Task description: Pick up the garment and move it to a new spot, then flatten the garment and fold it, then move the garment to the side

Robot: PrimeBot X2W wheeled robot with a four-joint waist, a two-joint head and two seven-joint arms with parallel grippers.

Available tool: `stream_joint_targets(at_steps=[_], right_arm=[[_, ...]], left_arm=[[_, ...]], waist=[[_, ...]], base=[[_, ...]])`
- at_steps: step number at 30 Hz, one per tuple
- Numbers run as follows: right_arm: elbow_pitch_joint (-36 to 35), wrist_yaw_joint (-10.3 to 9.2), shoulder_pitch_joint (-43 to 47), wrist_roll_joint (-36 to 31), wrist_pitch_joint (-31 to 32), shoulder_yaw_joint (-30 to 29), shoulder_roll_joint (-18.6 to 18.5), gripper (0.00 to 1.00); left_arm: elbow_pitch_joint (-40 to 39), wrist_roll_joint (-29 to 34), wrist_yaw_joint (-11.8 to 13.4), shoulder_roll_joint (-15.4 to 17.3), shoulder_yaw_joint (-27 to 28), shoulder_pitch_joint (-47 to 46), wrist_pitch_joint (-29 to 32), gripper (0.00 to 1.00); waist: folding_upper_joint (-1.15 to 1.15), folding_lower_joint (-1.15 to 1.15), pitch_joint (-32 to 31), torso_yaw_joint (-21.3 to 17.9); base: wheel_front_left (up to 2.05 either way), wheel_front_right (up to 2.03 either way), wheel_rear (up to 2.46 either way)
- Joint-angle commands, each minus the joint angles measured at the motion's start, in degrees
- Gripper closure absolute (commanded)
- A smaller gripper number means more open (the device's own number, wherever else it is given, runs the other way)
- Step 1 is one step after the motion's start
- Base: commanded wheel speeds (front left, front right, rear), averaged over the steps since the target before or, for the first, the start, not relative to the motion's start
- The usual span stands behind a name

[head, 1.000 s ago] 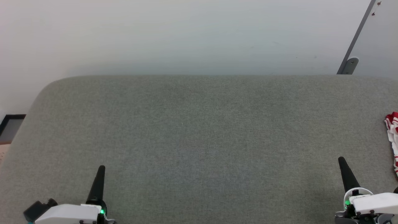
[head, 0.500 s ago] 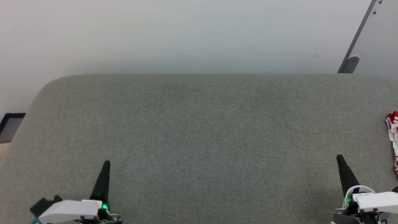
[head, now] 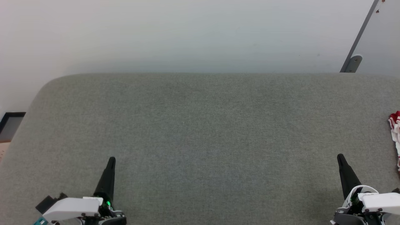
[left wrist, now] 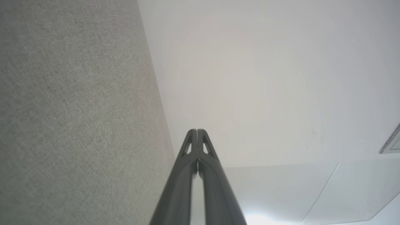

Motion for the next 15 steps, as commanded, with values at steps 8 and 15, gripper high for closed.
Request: stream_joint_targets(at_steps=[8,15], right_arm=[[-0.3,-0.08,-1.0,3.8,1.1,-0.5,0.6,1.0],[-0.2,-0.08,-0.8,4.9,1.3,-0.6,0.8,1.0]], left_arm=[[0.2,-3.2,-0.3,-0.6,-0.1,-1.2,1.1,1.0],[0.2,-4.0,-0.3,-0.8,-0.1,-1.4,1.3,1.0]], waist=[[0.0,0.0,0.2,0.0],[0.0,0.0,0.3,0.1]], base=[[0.0,0.0,0.0],[0.0,0.0,0.0]])
